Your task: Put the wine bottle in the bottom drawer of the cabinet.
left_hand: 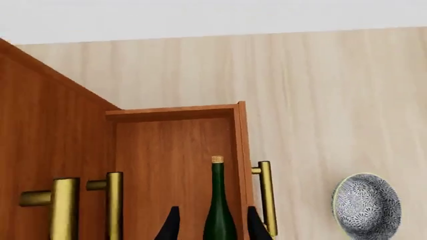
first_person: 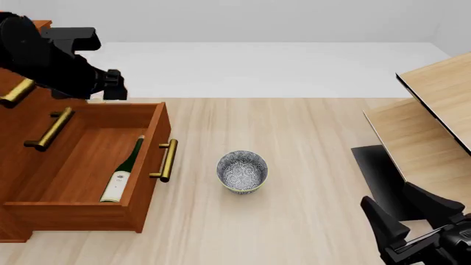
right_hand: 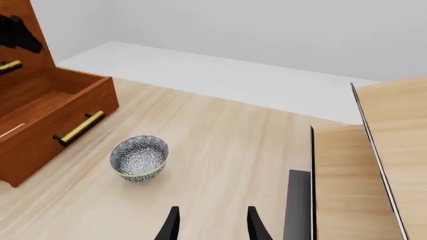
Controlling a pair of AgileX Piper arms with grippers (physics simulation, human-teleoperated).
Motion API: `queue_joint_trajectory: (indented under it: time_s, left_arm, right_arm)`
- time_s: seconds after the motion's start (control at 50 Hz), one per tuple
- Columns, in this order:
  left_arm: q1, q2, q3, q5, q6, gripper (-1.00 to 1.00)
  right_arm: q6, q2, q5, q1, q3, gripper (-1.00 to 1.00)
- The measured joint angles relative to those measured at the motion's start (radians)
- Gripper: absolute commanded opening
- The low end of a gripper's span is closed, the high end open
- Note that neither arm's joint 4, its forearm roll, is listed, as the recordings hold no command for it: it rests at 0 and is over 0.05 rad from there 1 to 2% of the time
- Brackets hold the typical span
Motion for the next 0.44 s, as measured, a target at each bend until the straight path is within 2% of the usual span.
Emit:
queue_joint_trajectory:
  time_s: [0.44]
  left_arm:
    - [0.012, -0.349, -0.191, 0.290, -0.007, 1.00]
  right_arm:
    - [0.000, 0.017, -0.020, 0.011, 0.000, 1.00]
